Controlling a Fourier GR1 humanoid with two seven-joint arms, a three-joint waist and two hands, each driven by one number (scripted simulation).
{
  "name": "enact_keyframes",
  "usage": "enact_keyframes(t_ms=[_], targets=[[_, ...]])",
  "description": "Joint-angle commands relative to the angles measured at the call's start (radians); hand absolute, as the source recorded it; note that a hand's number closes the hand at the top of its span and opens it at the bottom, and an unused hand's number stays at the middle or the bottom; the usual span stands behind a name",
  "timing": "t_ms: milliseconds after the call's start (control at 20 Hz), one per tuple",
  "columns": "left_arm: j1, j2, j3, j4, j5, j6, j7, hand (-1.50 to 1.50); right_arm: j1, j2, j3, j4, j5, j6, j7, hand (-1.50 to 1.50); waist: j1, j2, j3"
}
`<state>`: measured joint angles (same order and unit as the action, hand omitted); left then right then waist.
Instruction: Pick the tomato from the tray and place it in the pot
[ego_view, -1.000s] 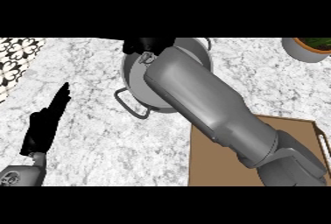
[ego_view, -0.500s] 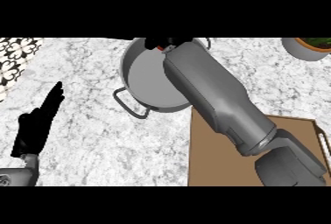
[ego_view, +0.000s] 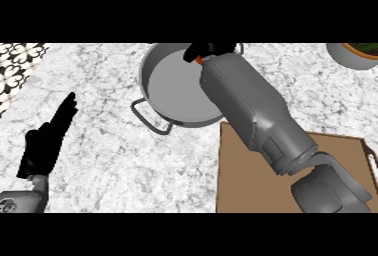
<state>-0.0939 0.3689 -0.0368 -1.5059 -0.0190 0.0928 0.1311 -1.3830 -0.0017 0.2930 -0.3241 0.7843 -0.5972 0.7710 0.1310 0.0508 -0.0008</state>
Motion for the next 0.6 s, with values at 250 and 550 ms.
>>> enact_keyframes(t_ms=[250,550], targets=[[-0.015,-0.005,0.004,-0.002,-0.004,0.000,-0.004,0.00,0.008,0.002,-0.094,0.038,-0.092,-0.137,-0.188,-1.50,0.009,0.003,0.001],[-0.014,0.007,0.027,0.010,0.007,-0.005,0.002,0.00,0.020,0.002,-0.168,-0.109,-0.168,-0.421,-0.325,-1.50,-0.002,-0.001,0.003]])
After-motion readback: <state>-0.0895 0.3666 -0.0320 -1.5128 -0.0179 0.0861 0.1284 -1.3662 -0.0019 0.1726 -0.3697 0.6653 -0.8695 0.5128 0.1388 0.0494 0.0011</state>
